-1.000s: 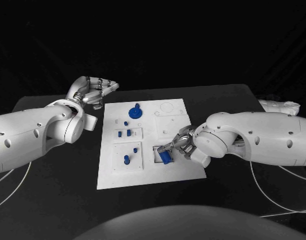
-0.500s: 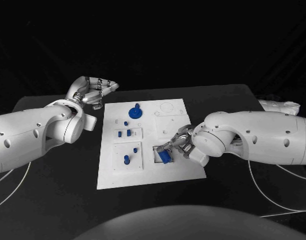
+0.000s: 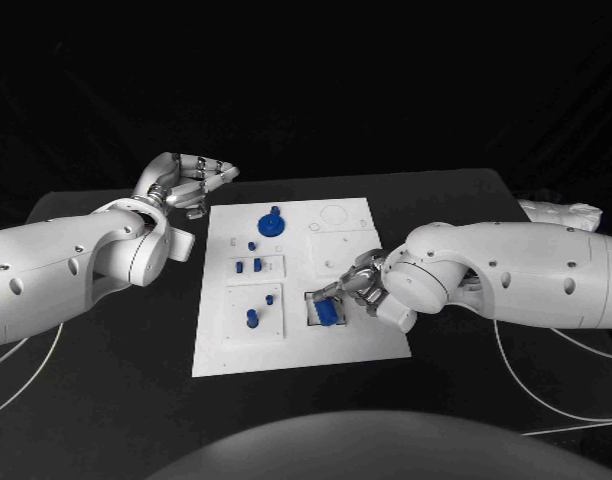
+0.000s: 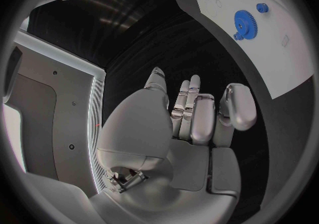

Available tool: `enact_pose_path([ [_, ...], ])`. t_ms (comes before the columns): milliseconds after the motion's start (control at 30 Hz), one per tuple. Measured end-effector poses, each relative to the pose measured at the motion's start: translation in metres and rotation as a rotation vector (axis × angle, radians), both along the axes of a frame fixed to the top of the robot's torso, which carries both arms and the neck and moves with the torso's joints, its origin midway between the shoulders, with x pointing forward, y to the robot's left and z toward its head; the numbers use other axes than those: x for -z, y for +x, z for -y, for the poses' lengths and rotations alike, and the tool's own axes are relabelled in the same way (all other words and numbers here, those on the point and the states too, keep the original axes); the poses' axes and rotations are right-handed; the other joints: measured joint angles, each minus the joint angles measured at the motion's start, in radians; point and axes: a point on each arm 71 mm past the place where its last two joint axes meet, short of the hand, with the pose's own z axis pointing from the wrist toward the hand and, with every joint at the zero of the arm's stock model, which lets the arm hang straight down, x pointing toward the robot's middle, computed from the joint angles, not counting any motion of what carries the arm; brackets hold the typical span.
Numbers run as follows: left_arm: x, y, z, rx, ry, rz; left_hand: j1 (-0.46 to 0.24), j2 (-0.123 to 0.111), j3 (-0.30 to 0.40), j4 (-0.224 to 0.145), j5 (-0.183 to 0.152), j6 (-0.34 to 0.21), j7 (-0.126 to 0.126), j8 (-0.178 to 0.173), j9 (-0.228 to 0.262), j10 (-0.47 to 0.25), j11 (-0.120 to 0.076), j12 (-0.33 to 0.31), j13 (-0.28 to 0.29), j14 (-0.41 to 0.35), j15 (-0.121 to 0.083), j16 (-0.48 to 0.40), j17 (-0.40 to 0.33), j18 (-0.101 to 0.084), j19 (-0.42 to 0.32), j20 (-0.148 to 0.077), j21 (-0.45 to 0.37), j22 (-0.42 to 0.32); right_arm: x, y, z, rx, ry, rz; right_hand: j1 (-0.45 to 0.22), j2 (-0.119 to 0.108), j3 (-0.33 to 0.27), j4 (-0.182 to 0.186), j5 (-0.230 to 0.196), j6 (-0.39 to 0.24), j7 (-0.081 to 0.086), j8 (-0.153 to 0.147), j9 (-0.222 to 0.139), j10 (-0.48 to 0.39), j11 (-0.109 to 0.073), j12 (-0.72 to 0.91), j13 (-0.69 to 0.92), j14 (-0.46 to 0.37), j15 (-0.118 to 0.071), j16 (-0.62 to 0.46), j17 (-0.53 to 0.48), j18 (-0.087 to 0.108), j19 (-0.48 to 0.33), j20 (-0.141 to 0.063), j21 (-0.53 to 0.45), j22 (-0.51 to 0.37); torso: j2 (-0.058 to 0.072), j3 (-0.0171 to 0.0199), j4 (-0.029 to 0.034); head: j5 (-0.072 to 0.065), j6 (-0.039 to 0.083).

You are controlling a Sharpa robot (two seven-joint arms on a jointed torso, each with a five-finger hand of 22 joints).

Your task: Assemble the parts on the task board

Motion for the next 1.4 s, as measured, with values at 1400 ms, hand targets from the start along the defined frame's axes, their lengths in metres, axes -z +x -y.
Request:
enact_pose_path([
  [1400, 0.0002, 0.0001, 0.0011, 0.004, 0.001, -0.002, 0.004, 0.004, 0.0, 0.0, 0.003, 0.0, 0.0, 0.0, 0.0, 0.0, 0.0, 0.0, 0.0, 0.0, 0.0, 0.0, -0.001, 0.0, -0.004, 0.004, -0.004, 0.0, 0.001, -0.0027, -0.0004, -0.039, -0.016, -0.007, -0.114, -0.004, -0.106, 0.1, -0.054, -0.01, 0.002, -0.033, -0.008, -0.001, 0.028, 0.0, 0.0, 0.0, 0.015, 0.0, 0.0, 0.0, 0.0, 0.015, 0.0, 0.0, 0.0, 0.0, -0.0005, -0.002, 0.0],
])
